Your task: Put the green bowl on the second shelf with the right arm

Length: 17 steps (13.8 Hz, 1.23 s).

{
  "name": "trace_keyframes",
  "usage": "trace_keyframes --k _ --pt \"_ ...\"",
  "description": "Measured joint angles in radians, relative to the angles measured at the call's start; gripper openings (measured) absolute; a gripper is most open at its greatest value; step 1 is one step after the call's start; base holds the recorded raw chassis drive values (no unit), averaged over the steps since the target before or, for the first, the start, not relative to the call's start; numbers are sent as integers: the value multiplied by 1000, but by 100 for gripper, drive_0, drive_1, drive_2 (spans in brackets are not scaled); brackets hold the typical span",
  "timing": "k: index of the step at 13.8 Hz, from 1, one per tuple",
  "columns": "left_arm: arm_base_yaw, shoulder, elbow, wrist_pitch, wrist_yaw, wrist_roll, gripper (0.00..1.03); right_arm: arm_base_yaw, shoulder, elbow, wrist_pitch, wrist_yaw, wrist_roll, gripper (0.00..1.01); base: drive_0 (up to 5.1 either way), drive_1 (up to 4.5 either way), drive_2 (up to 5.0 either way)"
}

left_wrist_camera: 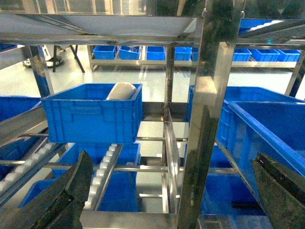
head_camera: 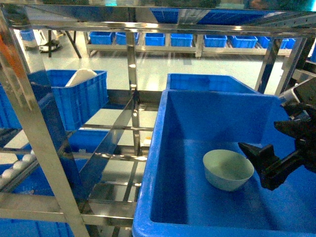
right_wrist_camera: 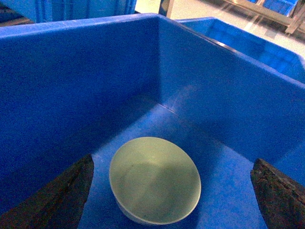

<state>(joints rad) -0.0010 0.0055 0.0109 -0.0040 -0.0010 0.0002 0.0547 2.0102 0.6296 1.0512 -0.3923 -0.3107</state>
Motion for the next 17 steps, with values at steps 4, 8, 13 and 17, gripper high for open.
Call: trace_keyframes --k 4,8,13,17 --pt "0 0 0 0 0 0 98 11 -143 -203 226 11 50 98 0 0 0" --pt "0 0 0 0 0 0 98 0 -297 -288 219 8 104 98 0 0 0" --pt "0 0 0 0 0 0 98 -116 -1046 -551 -258 -86 169 98 0 0 0" --pt "0 0 0 0 0 0 98 -112 -1850 -554 -963 -86 201 98 0 0 0"
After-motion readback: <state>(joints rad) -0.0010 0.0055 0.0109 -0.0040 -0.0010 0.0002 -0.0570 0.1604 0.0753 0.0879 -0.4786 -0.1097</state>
